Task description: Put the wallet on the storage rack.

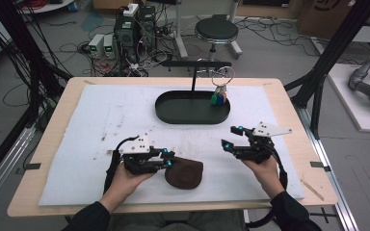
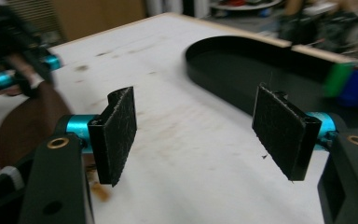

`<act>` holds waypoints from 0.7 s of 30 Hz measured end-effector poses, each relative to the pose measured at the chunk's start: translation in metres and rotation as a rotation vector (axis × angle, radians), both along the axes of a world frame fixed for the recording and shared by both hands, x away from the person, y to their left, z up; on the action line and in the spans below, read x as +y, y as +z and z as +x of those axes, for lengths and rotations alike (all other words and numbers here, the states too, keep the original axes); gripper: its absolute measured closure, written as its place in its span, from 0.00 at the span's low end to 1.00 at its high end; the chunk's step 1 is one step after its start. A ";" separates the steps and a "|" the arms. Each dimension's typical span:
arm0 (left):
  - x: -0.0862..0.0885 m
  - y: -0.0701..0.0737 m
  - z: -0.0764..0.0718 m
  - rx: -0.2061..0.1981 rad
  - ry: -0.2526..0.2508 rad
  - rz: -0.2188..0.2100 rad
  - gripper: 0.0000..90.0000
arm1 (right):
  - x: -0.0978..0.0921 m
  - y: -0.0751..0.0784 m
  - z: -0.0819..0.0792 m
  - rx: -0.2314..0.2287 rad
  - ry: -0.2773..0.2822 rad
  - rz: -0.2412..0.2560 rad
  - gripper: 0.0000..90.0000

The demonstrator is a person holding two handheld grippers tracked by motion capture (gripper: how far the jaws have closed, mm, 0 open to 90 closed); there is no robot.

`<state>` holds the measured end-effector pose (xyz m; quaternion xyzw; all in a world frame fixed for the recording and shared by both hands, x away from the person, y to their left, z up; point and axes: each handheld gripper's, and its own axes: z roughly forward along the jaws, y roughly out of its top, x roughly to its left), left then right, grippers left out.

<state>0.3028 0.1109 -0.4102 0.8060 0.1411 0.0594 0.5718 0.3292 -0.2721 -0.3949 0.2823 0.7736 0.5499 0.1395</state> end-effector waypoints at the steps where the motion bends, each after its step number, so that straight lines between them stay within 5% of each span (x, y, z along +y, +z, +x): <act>1: 0.000 0.000 0.000 -0.003 -0.006 -0.001 0.82 | 0.006 -0.002 0.000 0.012 0.035 -0.005 0.35; 11: 0.002 0.001 -0.004 -0.041 -0.022 -0.014 0.82 | 0.050 -0.022 0.002 0.164 0.336 -0.071 0.36; 21: 0.001 0.002 -0.007 -0.075 -0.032 -0.013 0.82 | 0.066 -0.040 0.008 0.322 0.461 -0.130 0.41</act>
